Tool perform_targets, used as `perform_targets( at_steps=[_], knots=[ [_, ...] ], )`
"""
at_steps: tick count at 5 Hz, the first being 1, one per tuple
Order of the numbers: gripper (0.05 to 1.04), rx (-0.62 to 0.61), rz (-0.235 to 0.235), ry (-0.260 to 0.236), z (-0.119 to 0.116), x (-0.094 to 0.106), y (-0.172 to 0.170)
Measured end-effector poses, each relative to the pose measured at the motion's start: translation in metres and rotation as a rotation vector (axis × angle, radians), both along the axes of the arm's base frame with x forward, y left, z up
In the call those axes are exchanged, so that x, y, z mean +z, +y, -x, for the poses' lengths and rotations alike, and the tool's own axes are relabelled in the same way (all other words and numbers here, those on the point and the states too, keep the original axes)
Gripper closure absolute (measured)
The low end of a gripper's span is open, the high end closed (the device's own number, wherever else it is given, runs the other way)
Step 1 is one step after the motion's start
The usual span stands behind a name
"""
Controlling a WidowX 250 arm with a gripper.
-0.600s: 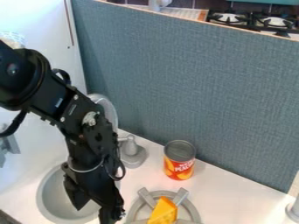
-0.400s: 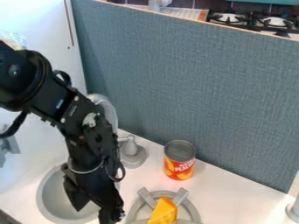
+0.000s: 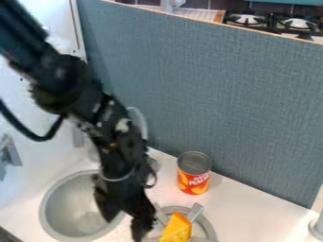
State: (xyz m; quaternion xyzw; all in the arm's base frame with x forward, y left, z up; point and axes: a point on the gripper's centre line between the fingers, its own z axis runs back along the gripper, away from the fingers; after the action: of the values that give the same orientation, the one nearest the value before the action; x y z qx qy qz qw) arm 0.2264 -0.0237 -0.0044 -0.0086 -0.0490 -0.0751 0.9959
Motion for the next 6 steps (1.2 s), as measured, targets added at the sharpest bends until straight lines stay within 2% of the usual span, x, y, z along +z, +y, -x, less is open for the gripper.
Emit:
perform_targets(
  at_steps=[2, 3, 5, 6],
  knots=[
    [0.083, -0.063, -0.045, 0.035, -0.034, -0.029, -0.018],
    [0.083, -0.067, -0.052, 0.047, -0.044, -0.037, -0.025],
    [0.083, -0.089, -0.044, 0.102, -0.06, -0.065, -0.034],
    [0.137, -0.093, -0.032, 0.112, -0.066, -0.079, -0.037]
  ],
)
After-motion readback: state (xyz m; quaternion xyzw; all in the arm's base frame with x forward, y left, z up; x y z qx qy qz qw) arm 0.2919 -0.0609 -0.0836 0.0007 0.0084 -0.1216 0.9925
